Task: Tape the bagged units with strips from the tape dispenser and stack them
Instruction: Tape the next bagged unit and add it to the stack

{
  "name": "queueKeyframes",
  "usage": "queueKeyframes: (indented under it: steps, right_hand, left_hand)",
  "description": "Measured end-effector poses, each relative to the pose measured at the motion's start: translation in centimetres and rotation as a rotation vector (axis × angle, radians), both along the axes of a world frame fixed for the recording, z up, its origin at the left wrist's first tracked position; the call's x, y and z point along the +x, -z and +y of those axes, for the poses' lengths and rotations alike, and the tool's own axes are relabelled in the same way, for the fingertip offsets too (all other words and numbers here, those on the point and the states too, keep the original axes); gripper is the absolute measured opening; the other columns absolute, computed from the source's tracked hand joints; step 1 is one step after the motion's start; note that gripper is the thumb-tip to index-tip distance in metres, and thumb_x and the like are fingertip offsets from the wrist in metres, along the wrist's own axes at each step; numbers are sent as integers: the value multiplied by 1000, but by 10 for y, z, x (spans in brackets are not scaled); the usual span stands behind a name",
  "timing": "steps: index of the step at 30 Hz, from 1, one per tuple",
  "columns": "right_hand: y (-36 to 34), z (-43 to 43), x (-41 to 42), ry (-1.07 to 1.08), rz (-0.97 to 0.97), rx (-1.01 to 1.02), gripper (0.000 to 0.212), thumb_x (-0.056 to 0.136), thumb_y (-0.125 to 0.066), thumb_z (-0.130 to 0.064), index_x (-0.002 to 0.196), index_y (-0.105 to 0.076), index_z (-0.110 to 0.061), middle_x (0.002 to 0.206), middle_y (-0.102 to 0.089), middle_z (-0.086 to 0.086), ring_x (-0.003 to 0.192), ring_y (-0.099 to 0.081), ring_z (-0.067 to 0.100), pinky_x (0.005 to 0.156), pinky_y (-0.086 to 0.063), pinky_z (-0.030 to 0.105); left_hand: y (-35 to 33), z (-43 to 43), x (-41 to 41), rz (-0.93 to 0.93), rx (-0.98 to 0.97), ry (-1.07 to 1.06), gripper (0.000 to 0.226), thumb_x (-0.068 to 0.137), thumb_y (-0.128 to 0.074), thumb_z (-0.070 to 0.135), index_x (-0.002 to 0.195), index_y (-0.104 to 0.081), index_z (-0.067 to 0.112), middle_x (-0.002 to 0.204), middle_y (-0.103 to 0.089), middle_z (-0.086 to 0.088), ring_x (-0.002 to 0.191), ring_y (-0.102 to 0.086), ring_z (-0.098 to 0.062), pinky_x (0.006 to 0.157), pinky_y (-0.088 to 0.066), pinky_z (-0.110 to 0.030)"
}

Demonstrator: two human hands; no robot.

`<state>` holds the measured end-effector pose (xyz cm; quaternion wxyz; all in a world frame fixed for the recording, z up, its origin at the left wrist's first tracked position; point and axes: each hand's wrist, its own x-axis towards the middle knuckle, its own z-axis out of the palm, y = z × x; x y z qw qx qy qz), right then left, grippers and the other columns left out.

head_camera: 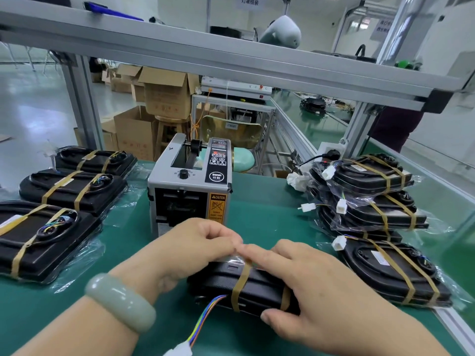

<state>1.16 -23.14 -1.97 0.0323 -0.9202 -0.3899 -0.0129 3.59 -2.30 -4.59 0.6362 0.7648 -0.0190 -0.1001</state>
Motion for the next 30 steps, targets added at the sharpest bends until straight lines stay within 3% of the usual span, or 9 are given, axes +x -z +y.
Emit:
queueKeyframes:
  steps: [2, 4, 6, 8, 13, 22, 25, 30]
  right_hand:
    - [-1, 1, 2, 8, 26, 17, 79, 76, -53, -60, 132, 2, -62, 101, -36, -18, 100, -39, 5, 77, -31, 19]
    - [-2, 2, 2, 11, 50, 31, 75, 75, -55, -58, 130, -5, -60, 95, -36, -17, 97, -39, 4, 73, -30, 14]
    - [-2, 4, 2, 19, 66, 31, 73, 74, -57, -56, 128, -8, -60, 92, -36, -17, 94, -39, 3, 71, -29, 9]
    - [-3, 4, 2, 25, 79, 35, 72, 74, -57, -56, 127, -9, -61, 91, -36, -17, 92, -38, 3, 71, -29, 8]
    - [-3, 4, 2, 42, 87, 39, 75, 74, -56, -58, 128, -5, -63, 90, -36, -19, 93, -37, 3, 75, -31, 16]
    - [-1, 5, 2, 40, 65, 59, 75, 73, -56, -59, 129, -6, -64, 92, -37, -19, 93, -37, 1, 72, -28, 8]
    - [0, 4, 1, 39, 48, 61, 75, 72, -55, -59, 129, -6, -64, 93, -37, -20, 94, -37, 2, 71, -28, 8]
    - [3, 4, 0, 69, 17, 79, 75, 71, -52, -61, 129, -5, -65, 92, -37, -19, 93, -38, 2, 70, -30, 12]
  left_hand:
    - [4, 9, -1, 79, -206, -129, 31, 68, -74, 37, 90, -73, 14, 84, -73, -1, 71, -63, -11, 74, -49, -27]
    - [6, 20, 2, 157, -349, -363, 23, 77, -71, 34, 90, -69, 16, 73, -71, 1, 58, -60, -9, 56, -49, -24]
    - [10, 30, 6, 213, -384, -580, 8, 86, -67, 24, 83, -64, 17, 56, -64, 5, 40, -50, -3, 37, -40, -16]
    - [12, 35, 11, 235, -394, -669, 14, 87, -66, 20, 76, -60, 17, 47, -58, 7, 32, -42, 0, 31, -32, -12]
    - [11, 34, 22, 217, -458, -721, 21, 90, -63, 18, 71, -61, 12, 44, -59, 7, 30, -45, 0, 31, -35, -10]
    - [10, 27, 33, 191, -502, -855, 13, 90, -63, 20, 83, -64, 9, 55, -68, 2, 31, -50, 2, 32, -37, -10]
    - [14, 23, 39, 178, -488, -928, 12, 87, -65, 21, 87, -66, 9, 66, -69, 0, 35, -51, 1, 32, -36, -11]
    - [18, 20, 42, 170, -482, -989, 10, 86, -60, 16, 87, -66, 8, 67, -65, 1, 46, -52, -2, 32, -36, -11]
